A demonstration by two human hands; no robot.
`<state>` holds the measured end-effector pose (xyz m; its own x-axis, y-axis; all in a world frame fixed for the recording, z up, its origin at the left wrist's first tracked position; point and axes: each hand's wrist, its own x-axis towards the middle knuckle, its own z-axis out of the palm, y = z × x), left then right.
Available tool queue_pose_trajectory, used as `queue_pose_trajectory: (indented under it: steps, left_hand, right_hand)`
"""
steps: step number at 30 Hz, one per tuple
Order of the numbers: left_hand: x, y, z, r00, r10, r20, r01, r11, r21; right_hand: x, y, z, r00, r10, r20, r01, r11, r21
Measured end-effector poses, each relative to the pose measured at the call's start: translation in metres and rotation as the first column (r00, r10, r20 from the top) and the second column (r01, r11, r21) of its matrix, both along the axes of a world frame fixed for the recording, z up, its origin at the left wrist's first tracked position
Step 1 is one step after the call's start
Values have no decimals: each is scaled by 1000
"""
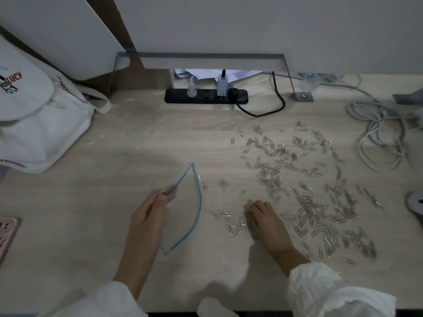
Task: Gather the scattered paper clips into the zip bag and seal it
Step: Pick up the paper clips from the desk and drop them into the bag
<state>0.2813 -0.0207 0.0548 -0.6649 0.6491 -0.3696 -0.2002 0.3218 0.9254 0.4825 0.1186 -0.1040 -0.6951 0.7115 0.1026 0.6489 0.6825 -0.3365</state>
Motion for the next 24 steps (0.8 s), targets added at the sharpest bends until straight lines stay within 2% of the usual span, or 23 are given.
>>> queue_pose_trajectory:
  steps: [2, 4, 5, 6, 8, 10, 11, 13, 16, 19, 22, 24]
  left_hand:
    - [4, 3, -1, 1000, -13, -3, 13, 1000, -19]
    - [7, 8, -3, 1000, -19, 4, 19, 999, -28]
    - [9, 10, -3, 1000, -24, 9, 24, 999, -30]
    - [12, 13, -3, 999, -30, 14, 30, 999, -32]
    - [17, 19, -4, 998, -51, 28, 51, 998, -26]
    - [20, 24, -7, 997, -69, 30, 70, 997, -42]
    - [21, 25, -9, 996, -80, 26, 81, 996, -47]
    - [25, 30, -11, 994, -107, 10, 107, 992, -66]
    - [33, 36, -14, 991, -134, -6, 133, 988, -78]
    - [42, 43, -14, 988, -154, 6, 154, 986, -56]
    - [43, 47, -16, 986, -165, -9, 164, 985, -62]
    - [41, 49, -17, 988, -155, -11, 154, 986, -55]
  right_hand:
    - [3, -1, 6, 978, -166, -125, 146, 977, -154]
    - [3, -8, 19, 880, -408, -245, 320, 888, -330]
    - [3, -11, 25, 787, -549, -282, 404, 803, -437]
    - [0, -13, 35, 658, -694, -291, 467, 679, -566]
    - [-3, -13, 47, 415, -882, -224, 502, 427, -752]
    - [-7, -8, 56, 265, -950, -166, 418, 268, -868]
    - [-11, -7, 65, 239, -958, -158, 347, 236, -908]
    - [-18, -8, 93, 275, -943, -186, 232, 253, -939]
    - [-36, -21, 137, 403, -843, -356, 64, 414, -908]
    - [-54, -38, 156, 561, -692, -454, 53, 578, -815]
    - [-59, -46, 156, 767, -496, -408, 50, 680, -732]
    - [-51, -44, 158, 773, -474, -422, 29, 690, -723]
